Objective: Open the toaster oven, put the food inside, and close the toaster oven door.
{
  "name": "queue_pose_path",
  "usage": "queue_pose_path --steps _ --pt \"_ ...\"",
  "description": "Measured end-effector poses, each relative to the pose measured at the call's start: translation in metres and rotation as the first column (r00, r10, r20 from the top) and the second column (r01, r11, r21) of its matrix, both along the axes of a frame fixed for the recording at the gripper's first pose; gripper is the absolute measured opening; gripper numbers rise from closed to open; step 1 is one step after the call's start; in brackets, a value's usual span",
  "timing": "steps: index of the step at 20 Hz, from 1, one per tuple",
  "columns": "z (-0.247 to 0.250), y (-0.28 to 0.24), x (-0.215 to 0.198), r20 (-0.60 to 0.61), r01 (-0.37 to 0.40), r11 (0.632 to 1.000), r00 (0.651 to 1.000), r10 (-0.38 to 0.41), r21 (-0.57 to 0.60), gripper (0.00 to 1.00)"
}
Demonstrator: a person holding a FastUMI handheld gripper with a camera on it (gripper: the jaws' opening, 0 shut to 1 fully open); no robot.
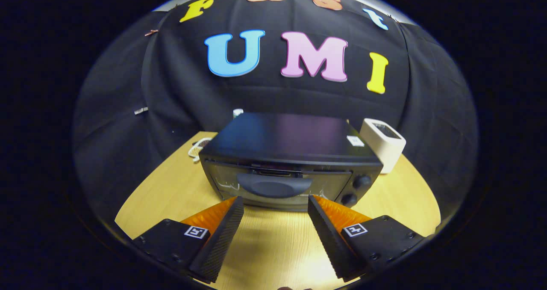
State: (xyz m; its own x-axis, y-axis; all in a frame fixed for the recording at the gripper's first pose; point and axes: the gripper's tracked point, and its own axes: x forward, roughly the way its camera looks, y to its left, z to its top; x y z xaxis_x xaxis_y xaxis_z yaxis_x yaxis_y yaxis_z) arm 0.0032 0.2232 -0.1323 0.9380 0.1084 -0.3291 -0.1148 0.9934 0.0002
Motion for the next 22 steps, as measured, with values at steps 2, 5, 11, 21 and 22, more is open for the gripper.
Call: queue_pose_path --steps 2,5,11,21,22 --pt "0.032 -0.007 0.0 0.085 -0.022 1.0 0.996 0.022 -0.007 0.99" --pt "0.068 -0.025 0.005 0.17 -0.036 0.999 0.985 0.038 -0.014 0.99" --pt "0.122 -0.089 -0.004 0.24 0.014 0.995 0.97 -0.037 0.095 0.99" --pt "0.13 -0.2 -0.073 0.247 0.17 0.984 0.952 -0.179 0.058 0.99" --pt "0.128 -0.206 -0.078 0.244 0.179 0.982 0.951 -0.189 0.061 0.99"
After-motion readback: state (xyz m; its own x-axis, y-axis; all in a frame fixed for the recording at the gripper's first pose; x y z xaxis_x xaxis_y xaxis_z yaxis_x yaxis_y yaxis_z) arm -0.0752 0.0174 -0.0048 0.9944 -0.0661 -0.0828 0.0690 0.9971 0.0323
